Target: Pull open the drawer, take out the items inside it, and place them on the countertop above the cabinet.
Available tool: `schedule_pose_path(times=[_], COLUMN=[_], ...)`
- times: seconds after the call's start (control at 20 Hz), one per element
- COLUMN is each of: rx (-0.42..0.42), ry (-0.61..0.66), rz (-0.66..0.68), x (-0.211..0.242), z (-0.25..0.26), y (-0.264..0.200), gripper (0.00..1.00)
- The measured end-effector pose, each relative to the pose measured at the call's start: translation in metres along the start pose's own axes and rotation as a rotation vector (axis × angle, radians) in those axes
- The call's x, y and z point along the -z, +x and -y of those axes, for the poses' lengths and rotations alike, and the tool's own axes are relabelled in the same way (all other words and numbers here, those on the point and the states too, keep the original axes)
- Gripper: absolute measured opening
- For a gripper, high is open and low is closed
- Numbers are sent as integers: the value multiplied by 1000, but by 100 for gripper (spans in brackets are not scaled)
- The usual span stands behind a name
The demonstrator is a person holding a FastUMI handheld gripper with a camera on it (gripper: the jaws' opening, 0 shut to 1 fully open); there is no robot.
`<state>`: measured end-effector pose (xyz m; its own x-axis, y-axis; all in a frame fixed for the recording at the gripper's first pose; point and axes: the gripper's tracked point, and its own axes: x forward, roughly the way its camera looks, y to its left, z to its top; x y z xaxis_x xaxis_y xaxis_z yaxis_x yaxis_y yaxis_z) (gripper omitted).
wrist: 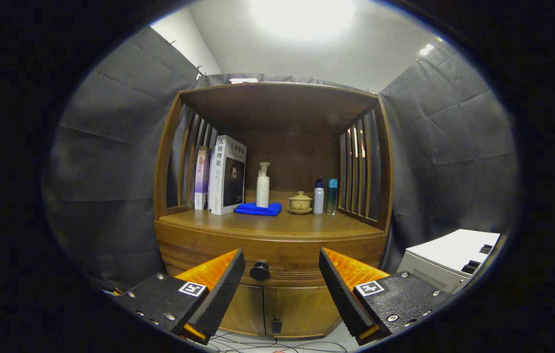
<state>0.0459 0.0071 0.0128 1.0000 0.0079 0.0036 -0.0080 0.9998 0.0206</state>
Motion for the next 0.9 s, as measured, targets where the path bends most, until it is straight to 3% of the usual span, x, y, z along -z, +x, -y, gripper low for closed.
schedule_pose_path(times=[0.45, 0.9], rx=[-38, -54], ry=[31, 47], rz=[-127, -281], x=[48, 111], z=[-21, -36], y=[67, 94], gripper=[95, 93])
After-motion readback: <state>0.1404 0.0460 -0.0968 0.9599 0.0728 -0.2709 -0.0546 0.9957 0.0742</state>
